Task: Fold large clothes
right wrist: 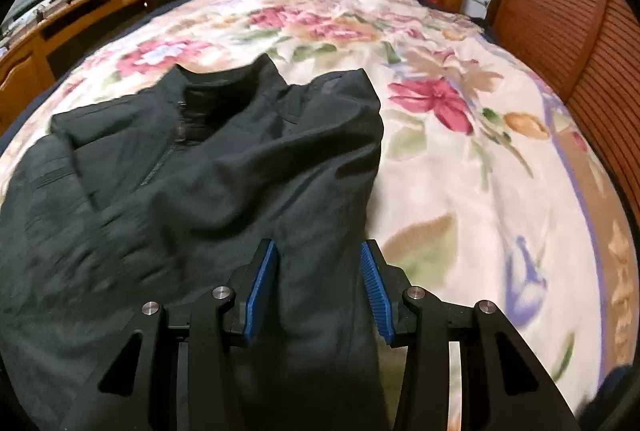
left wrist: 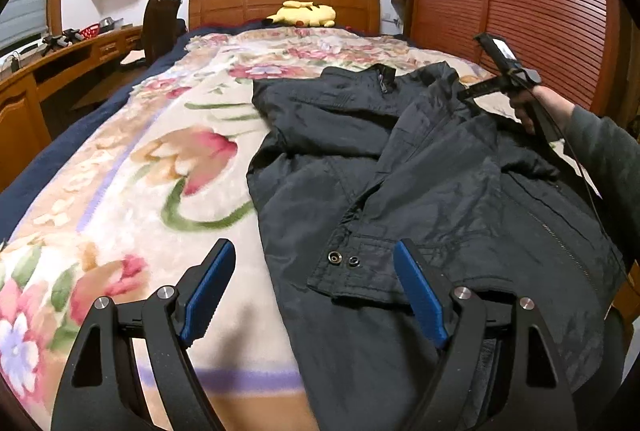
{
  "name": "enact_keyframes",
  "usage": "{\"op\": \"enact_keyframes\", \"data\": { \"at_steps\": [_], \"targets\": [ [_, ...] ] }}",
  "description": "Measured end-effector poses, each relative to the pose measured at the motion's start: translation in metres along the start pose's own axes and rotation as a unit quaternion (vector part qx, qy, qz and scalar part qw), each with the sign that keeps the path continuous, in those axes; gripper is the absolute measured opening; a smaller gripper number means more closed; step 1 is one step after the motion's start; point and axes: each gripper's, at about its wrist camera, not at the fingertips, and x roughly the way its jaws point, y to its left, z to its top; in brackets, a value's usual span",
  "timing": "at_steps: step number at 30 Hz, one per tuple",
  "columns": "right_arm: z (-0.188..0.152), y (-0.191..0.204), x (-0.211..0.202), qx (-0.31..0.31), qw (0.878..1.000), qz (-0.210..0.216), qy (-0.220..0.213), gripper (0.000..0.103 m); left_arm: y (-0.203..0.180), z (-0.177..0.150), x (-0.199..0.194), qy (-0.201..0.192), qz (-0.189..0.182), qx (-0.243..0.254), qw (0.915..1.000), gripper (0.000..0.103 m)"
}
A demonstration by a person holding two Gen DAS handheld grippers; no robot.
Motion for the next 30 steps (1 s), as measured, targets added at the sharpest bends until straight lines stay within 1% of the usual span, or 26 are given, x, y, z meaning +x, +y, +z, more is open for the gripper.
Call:
{"op": "enact_keyframes", "data": {
  "at_steps": [2,4,5,7,8,9,11,12,14,15,17,19,23,26,30],
  "targets": [
    [0.007,0.0,0.01,-0.005,1.0,0.003,0.006,0.045,-0.001,0.0,0.004,0.005,-0.002,0.003,1.0,0.082],
    [0.014,0.001,0.018,-0.014,1.0,0.017,0.013,0.013,-0.002,0.002,0.007,0.007,-0.003,0.007,0.9999,0.082],
    [0.016,-0.001,0.02,-0.024,0.999,0.015,0.015,0.01,-0.003,0.002,0.008,0.009,-0.002,0.009,0.9999,0.082],
    [0.025,-0.007,0.027,-0.035,0.999,-0.024,0.012,0.006,-0.004,0.002,0.009,0.01,-0.001,0.01,0.9999,0.082],
    [0.028,-0.016,0.03,-0.022,0.998,-0.066,0.008,0.005,-0.005,0.002,0.009,0.01,-0.002,0.012,0.9999,0.082],
    [0.032,-0.032,0.035,0.01,0.995,-0.099,0.012,0.006,-0.006,0.001,0.009,0.01,-0.001,0.013,0.9999,0.082],
    [0.03,-0.054,0.039,0.057,0.994,-0.093,0.014,0.007,-0.007,0.0,0.008,0.011,0.003,0.015,0.9998,0.082],
    [0.027,-0.057,0.04,0.055,0.993,-0.101,0.009,0.009,-0.008,-0.001,0.008,0.012,0.003,0.016,0.9998,0.082],
    [0.022,-0.061,0.04,0.058,0.99,-0.125,0.009,0.018,-0.008,-0.003,0.006,0.012,0.003,0.016,0.9998,0.082],
    [0.02,-0.063,0.037,0.068,0.991,-0.114,0.011,0.029,-0.008,-0.005,0.004,0.011,0.004,0.015,0.9998,0.082],
    [0.016,-0.061,0.027,0.071,0.994,-0.083,0.001,0.038,-0.008,-0.005,0.0,0.008,0.004,0.013,0.9999,0.082],
    [0.011,-0.05,0.008,0.053,0.995,-0.083,-0.015,0.04,-0.008,-0.007,-0.007,0.002,0.002,0.008,1.0,0.082],
    [-0.025,-0.027,-0.039,0.011,0.998,-0.048,-0.035,0.04,-0.012,-0.013,-0.021,-0.005,-0.001,0.007,1.0,0.082],
    [-0.067,-0.013,-0.08,-0.02,0.998,-0.03,-0.045,0.04,-0.015,-0.018,-0.034,-0.011,-0.004,0.009,0.9999,0.082],
    [-0.123,-0.002,-0.128,-0.035,0.998,-0.005,-0.051,0.04,-0.018,-0.024,-0.048,-0.016,-0.005,0.005,0.9998,0.082]
  ]
}}
